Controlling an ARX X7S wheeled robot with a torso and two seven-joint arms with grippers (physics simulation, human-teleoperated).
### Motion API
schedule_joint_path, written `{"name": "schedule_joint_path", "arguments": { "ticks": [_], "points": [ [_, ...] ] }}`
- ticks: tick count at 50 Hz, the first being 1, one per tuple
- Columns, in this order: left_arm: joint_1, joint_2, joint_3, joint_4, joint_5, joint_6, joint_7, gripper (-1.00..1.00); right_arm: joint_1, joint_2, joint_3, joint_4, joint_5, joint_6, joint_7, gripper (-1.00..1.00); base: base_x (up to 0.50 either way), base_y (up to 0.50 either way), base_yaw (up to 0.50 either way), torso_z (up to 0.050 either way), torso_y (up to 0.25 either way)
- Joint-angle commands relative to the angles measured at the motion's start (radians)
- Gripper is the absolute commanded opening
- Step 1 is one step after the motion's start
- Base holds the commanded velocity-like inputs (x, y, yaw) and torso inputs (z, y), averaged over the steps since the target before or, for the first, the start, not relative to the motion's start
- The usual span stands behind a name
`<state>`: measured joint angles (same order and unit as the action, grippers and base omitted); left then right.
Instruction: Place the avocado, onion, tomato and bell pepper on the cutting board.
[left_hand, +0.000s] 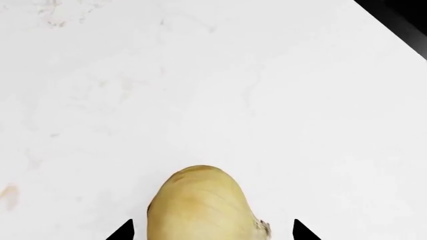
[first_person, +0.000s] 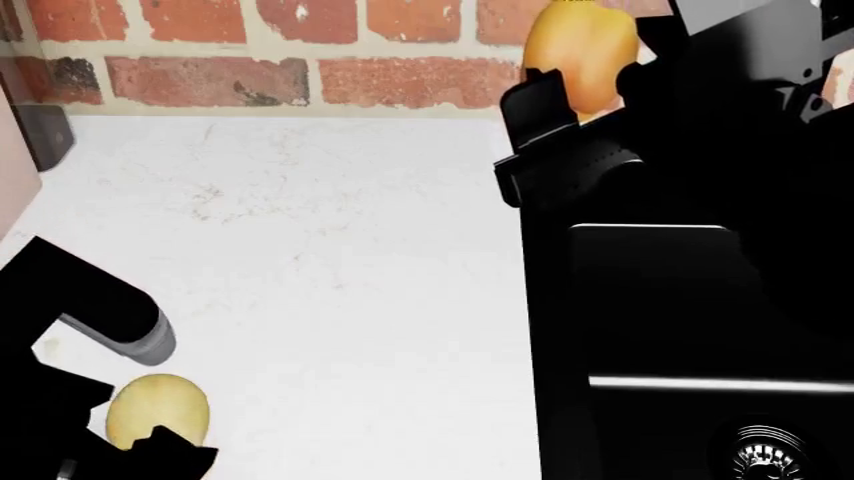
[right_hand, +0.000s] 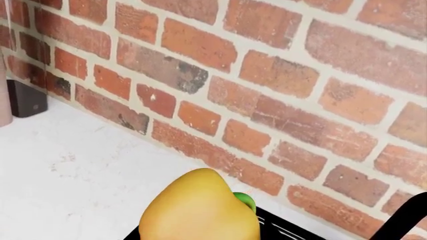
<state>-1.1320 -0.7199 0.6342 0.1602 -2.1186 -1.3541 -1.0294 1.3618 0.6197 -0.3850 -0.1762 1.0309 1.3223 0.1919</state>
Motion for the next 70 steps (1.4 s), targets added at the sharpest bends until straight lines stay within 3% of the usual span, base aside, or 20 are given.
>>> {"name": "schedule_joint_path", "arguments": {
  "ticks": [1,16,17,33,51,64,70],
  "points": [
    [0.026,0.018,0.002,-0.018,0.074,-0.011,0.052,1.0,0.002,0.004,-0.001,-0.01,0.073,-0.005,-0.009,-1.0,0.0,0.0,0.0,0.0,0.0],
    [0.052,0.011,-0.001,-0.032,0.168,-0.022,0.122,1.0,0.008,0.011,-0.006,-0.012,0.082,-0.004,-0.006,-1.0,0.0,0.0,0.0,0.0,0.0],
    [0.052,0.009,0.0,-0.032,0.169,-0.02,0.121,-1.0,0.006,0.011,-0.006,-0.015,0.084,-0.004,-0.004,-1.0,0.0,0.0,0.0,0.0,0.0],
    [-0.001,-0.031,0.001,0.028,0.102,-0.007,0.072,-1.0,-0.001,0.01,0.002,-0.025,0.107,-0.001,0.017,-1.0,0.0,0.0,0.0,0.0,0.0],
    [-0.012,-0.095,-0.168,0.185,0.107,0.157,0.033,-1.0,-0.033,0.02,0.095,-0.07,0.175,-0.001,0.132,-1.0,0.0,0.0,0.0,0.0,0.0],
    [0.003,-0.083,-0.296,0.329,0.292,0.25,0.079,-1.0,-0.025,0.033,0.232,-0.15,0.368,0.072,0.357,-1.0,0.0,0.0,0.0,0.0,0.0],
    [0.022,-0.074,-0.31,0.385,0.416,0.263,0.113,-1.0,-0.011,0.041,0.243,-0.16,0.347,0.05,0.39,-1.0,0.0,0.0,0.0,0.0,0.0]
  ]
}}
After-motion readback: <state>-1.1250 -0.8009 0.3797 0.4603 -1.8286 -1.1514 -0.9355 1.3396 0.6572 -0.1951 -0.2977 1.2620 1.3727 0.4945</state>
